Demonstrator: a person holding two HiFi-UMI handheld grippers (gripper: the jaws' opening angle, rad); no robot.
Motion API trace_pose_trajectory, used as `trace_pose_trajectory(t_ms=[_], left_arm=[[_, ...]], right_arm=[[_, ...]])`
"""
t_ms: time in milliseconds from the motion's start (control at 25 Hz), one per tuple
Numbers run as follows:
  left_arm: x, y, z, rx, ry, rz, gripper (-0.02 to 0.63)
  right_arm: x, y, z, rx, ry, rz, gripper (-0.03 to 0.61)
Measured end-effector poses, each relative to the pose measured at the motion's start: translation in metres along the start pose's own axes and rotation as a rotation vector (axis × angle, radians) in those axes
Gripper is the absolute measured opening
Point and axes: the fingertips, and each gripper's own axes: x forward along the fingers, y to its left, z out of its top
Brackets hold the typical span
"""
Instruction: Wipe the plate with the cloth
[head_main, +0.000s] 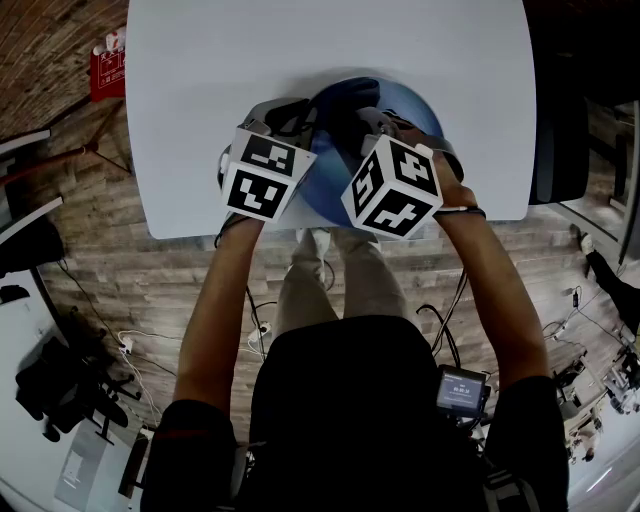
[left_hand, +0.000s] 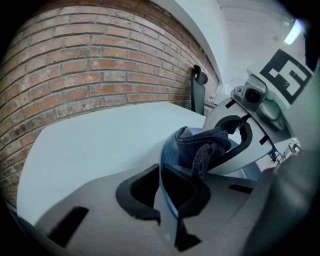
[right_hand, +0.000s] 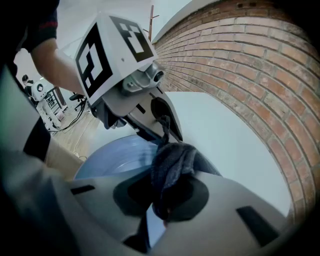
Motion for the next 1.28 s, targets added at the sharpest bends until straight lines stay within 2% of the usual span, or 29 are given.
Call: trace_pose_trajectory(t_ms=[800,1280], left_arm=[[0.0,0.001,-0.001,0.003,-0.004,-0.005,0.037],[0.001,0.001,0.0,0.002,-0.007,-0.009,0.037]], right_arm=[[-0.016,-0.012,-0.029,0.059,0.057,-0.045,0.041],[-0.034,-0.002,-0.06,0.06,0.121,-0.045,0.041]])
